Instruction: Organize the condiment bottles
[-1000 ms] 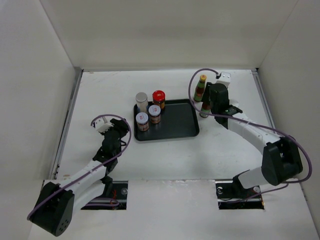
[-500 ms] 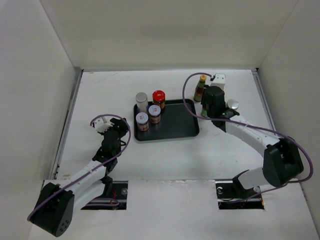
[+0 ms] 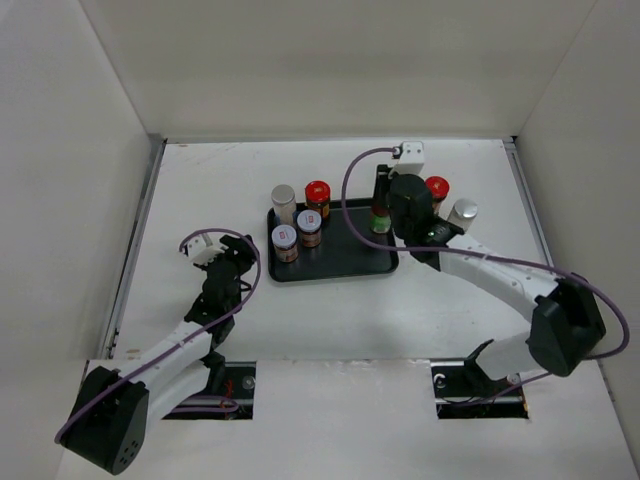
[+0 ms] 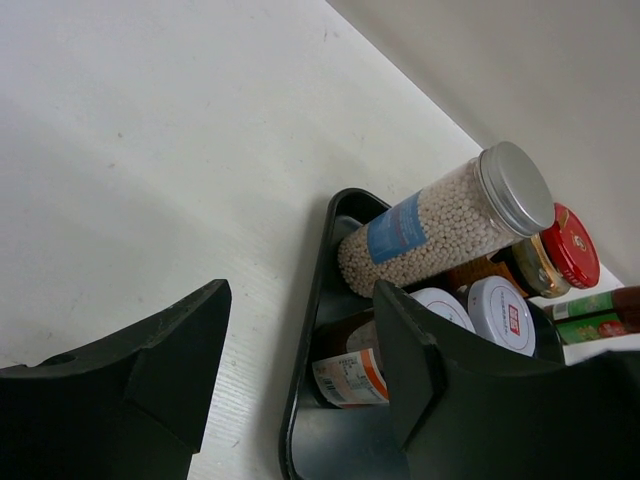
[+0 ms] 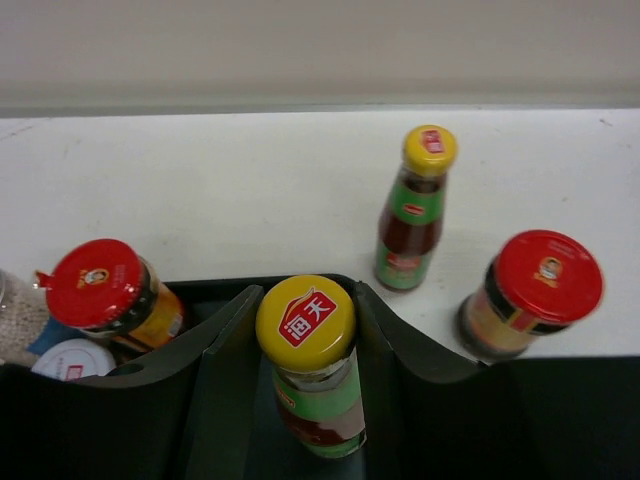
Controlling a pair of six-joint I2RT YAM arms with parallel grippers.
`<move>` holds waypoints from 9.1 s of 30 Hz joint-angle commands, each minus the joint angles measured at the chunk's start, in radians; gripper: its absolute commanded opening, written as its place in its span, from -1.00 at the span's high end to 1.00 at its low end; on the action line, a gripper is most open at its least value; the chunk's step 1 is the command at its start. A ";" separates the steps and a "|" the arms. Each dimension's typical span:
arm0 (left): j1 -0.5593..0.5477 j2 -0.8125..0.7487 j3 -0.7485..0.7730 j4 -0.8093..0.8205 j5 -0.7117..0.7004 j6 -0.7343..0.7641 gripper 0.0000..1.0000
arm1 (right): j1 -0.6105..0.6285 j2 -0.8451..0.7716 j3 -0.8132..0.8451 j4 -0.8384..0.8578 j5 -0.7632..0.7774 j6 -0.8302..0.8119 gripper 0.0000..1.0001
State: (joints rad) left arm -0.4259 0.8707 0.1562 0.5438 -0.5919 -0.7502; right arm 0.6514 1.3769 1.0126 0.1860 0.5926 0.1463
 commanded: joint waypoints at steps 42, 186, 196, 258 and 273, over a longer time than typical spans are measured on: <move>0.016 0.005 0.003 0.054 0.035 -0.026 -0.21 | -0.103 0.128 0.078 0.248 -0.198 0.156 0.27; -0.010 0.047 0.009 0.082 0.063 -0.046 -0.22 | 0.027 -0.377 -0.215 -0.177 0.184 0.210 0.01; 0.003 0.027 0.000 0.082 0.060 -0.037 -0.22 | 0.244 -0.090 -0.091 0.095 0.053 0.171 -0.02; 0.022 -0.003 -0.009 0.076 0.081 -0.040 -0.22 | -0.378 0.250 0.055 -0.023 -0.050 0.179 -1.00; 0.025 -0.010 -0.012 0.071 0.083 -0.041 -0.23 | -0.387 0.266 0.090 -0.069 -0.099 0.228 -0.19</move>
State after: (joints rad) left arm -0.4061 0.8749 0.1562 0.5800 -0.5182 -0.7864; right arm 0.2619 1.6878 1.0691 0.1036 0.5041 0.3477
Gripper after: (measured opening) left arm 0.611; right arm 0.762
